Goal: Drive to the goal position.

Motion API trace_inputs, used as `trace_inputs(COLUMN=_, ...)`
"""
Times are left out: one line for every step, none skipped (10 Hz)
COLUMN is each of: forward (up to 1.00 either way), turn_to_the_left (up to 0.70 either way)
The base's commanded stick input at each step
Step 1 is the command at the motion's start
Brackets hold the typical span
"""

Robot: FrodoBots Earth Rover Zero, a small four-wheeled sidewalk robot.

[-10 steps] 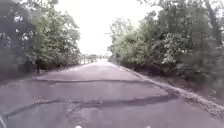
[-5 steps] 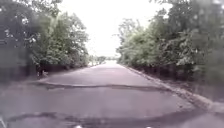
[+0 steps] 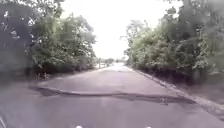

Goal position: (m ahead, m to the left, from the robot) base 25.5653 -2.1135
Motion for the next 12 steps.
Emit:
trace_inputs(forward=1.00, turn_to_the_left=-0.12)
trace_inputs(forward=1.00, turn_to_the_left=-0.12)
trace_inputs(forward=1.00, turn_to_the_left=-0.12)
trace_inputs(forward=1.00, turn_to_the_left=-0.12)
trace_inputs(forward=1.00, turn_to_the_left=-0.12)
trace_inputs(forward=1.00, turn_to_the_left=-0.12)
trace_inputs(forward=1.00, turn_to_the_left=-0.12)
trace_inputs(forward=1.00, turn_to_the_left=-0.12)
trace_inputs(forward=1.00, turn_to_the_left=-0.12)
trace_inputs(forward=1.00, turn_to_the_left=-0.12)
trace_inputs(forward=1.00, turn_to_the_left=-0.12)
trace_inputs(forward=1.00, turn_to_the_left=-0.12)
